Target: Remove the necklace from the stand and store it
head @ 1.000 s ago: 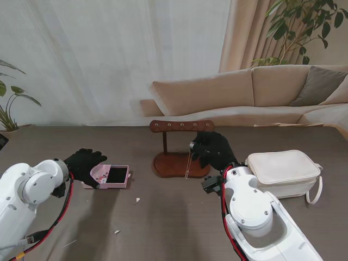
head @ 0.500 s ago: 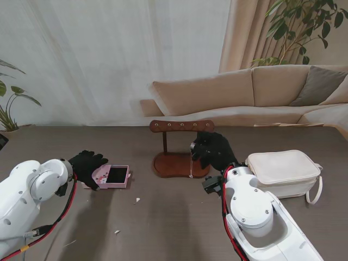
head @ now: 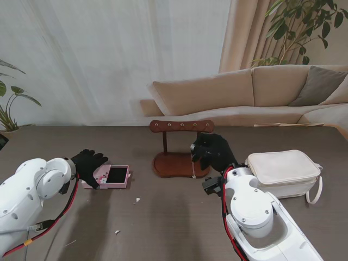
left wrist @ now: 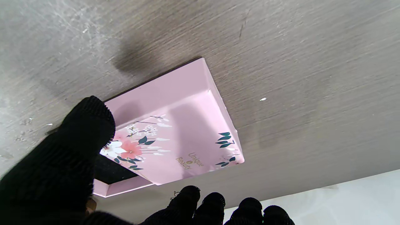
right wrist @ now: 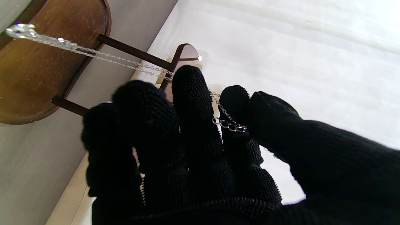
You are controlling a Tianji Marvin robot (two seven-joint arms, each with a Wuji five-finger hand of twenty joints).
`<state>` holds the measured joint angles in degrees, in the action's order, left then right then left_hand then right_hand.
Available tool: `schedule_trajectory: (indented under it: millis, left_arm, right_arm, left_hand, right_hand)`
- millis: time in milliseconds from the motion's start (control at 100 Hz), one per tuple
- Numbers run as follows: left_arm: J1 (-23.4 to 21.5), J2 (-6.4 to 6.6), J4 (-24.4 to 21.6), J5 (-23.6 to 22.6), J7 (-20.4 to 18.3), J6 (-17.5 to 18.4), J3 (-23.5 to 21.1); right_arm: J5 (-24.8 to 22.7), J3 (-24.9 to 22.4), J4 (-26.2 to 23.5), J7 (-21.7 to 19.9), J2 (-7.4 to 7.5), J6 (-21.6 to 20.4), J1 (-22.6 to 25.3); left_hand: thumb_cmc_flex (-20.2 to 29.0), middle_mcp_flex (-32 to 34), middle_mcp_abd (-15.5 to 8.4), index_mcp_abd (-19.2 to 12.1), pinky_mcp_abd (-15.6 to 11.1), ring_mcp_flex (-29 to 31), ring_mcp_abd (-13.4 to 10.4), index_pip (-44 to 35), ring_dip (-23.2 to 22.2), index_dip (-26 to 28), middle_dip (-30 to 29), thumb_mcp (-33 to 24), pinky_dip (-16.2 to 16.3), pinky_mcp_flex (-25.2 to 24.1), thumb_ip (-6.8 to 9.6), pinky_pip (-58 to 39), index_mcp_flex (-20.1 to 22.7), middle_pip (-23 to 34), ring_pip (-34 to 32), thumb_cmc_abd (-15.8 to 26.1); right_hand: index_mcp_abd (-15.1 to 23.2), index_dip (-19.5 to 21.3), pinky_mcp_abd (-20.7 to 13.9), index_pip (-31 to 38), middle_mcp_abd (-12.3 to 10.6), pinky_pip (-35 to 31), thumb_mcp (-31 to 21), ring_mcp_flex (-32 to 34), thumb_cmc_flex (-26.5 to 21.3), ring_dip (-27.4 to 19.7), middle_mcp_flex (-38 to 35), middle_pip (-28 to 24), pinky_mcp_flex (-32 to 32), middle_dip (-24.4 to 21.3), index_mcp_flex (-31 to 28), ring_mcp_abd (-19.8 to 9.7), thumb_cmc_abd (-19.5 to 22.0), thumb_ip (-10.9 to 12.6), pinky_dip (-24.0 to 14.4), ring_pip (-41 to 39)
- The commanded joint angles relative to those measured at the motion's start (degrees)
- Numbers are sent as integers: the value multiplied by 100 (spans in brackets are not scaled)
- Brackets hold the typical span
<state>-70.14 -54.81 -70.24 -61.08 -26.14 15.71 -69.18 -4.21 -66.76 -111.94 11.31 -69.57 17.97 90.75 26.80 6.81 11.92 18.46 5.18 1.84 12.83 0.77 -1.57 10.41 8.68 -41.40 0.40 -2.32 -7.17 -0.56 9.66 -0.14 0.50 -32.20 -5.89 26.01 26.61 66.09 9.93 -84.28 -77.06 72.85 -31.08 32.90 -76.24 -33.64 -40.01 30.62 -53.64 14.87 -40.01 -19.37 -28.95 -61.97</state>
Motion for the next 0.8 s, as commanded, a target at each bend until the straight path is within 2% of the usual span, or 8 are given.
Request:
schedule_trajectory:
  millis: [0, 340, 470, 580, 650, 690, 730, 790]
  left_arm:
    - [41, -14, 30, -30, -129, -43, 30]
    - [236, -1, 355, 166, -131, -125, 423]
    - [273, 7, 462, 214, -110, -115, 547]
    - [304, 5, 588, 296, -31, -115, 666]
    - [350, 11, 686, 337, -8, -104, 779]
    - [379, 12, 748, 378, 6, -117, 851]
    - [413, 10, 820, 445, 26, -140, 930]
    - [466, 10, 916, 542, 29, -179, 1054]
  right_arm:
    - [24, 4, -19, -88, -22, 27, 53]
    - [79, -21, -51, -117, -18, 50, 63]
    - [85, -21, -38, -109, -21, 44, 64]
    - [100, -19, -18, -114, -22, 46, 65]
    - [112, -16, -12, -103, -26, 52, 66]
    - [119, -14, -10, -96, -29, 55, 66]
    - [128, -12, -9, -91, -31, 57, 68]
    - [133, -10, -6, -88, -32, 55, 71]
  left_hand:
    - [-88, -178, 80, 215, -160, -225, 104, 129, 74, -142, -94, -42, -76, 15, -177, 209, -179, -84, 141, -190]
    - [-22, -149, 101, 235, -146, -222, 128, -8, 72, -121, 137, -138, -76, 12, -159, 210, -167, 4, 136, -201]
    - [11, 49, 103, 256, -163, -154, 101, -228, -484, 442, 632, -213, -76, 15, -154, 209, -49, 202, -27, -194]
    - [69, 295, 79, 179, -221, -121, 50, -516, -1201, 951, 943, -248, -75, 24, -131, 208, 55, 372, -154, -132]
    - [28, 448, 43, 82, -249, -118, 10, -706, -2564, 1412, 1170, -354, 13, 33, -146, 164, 184, 477, -488, -157]
    - [50, 520, 39, 44, -255, -148, -29, -850, -3142, 1608, 1276, -394, 131, 39, -141, 120, 255, 556, -646, -155]
    - [91, 589, 24, -4, -274, -142, -71, -1025, -3854, 1869, 1403, -462, 433, 37, -135, 76, 297, 625, -718, -173]
    - [197, 663, 16, -68, -303, -75, -107, -1330, -4476, 2199, 1530, -556, 819, 31, -115, -34, 347, 718, -808, -183]
  right_hand:
    - [34, 171, 172, 37, 165, -231, -292, 155, -172, 58, -365, -89, -1516, 85, -169, -11, -263, -76, -94, -123]
    - [14, 172, 171, 38, 170, -233, -295, 156, -173, 60, -366, -89, -1516, 87, -176, -21, -269, -76, -94, -131]
    - [25, 173, 172, 36, 165, -233, -300, 156, -177, 60, -369, -90, -1516, 87, -173, -25, -273, -74, -93, -132]
    - [20, 173, 174, 35, 174, -232, -302, 156, -181, 60, -367, -90, -1514, 88, -177, -6, -278, -74, -93, -133]
    - [12, 172, 178, 33, 177, -232, -301, 156, -180, 59, -369, -91, -1513, 89, -174, -15, -281, -75, -93, -130]
    - [12, 173, 179, 34, 179, -231, -303, 157, -181, 58, -369, -91, -1513, 89, -176, -17, -277, -75, -93, -129]
    - [15, 173, 179, 33, 181, -231, -302, 157, -184, 59, -368, -90, -1513, 89, -174, -10, -279, -74, -93, -131]
    - [7, 173, 179, 34, 181, -232, -301, 157, -181, 59, -367, -90, -1513, 89, -181, -14, -279, -75, -93, -132]
